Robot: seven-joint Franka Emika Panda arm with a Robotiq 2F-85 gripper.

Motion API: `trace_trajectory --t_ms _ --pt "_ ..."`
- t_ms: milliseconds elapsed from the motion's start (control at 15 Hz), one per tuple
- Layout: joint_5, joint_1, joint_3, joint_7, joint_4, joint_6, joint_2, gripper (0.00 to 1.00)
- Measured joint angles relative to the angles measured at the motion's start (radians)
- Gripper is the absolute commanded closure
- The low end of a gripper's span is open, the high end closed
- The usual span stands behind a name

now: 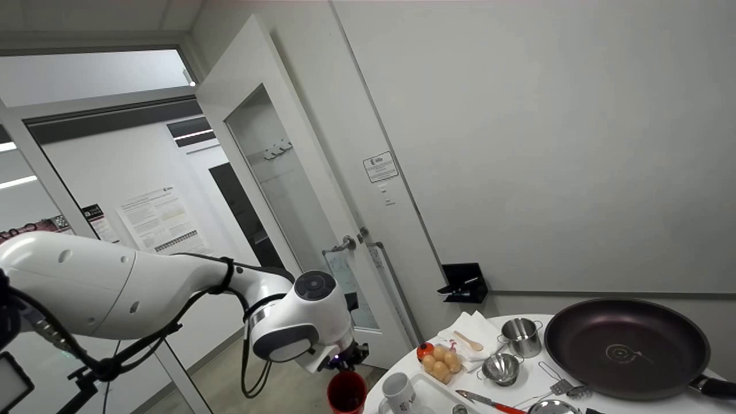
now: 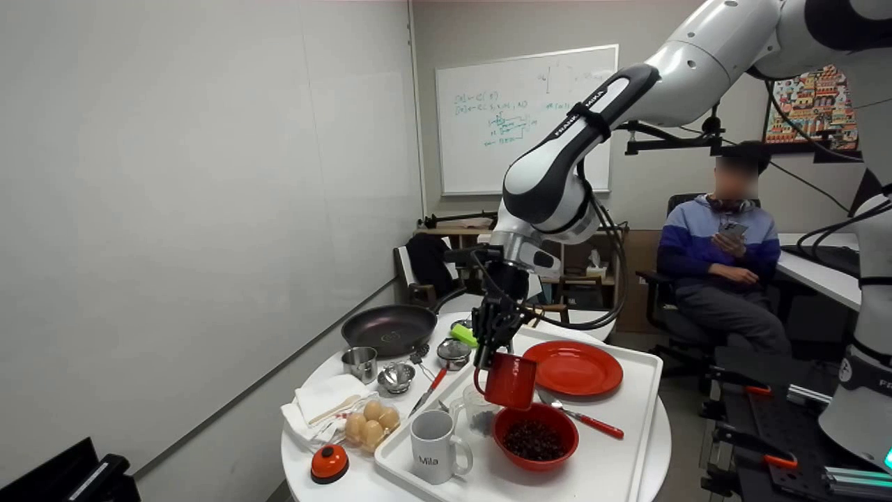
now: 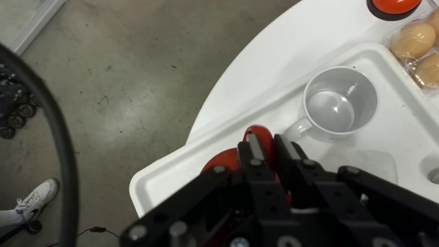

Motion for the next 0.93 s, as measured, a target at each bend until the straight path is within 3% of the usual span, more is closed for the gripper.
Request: trace_trajectory --t_ms 400,933 --pt "0.186 -0.041 -0.05 -0.263 -0.021 -0.218 0.01 0.91" --pt "0.22 -0.056 -0.137 -0.433 -0.013 -0.513 0.057 0.91"
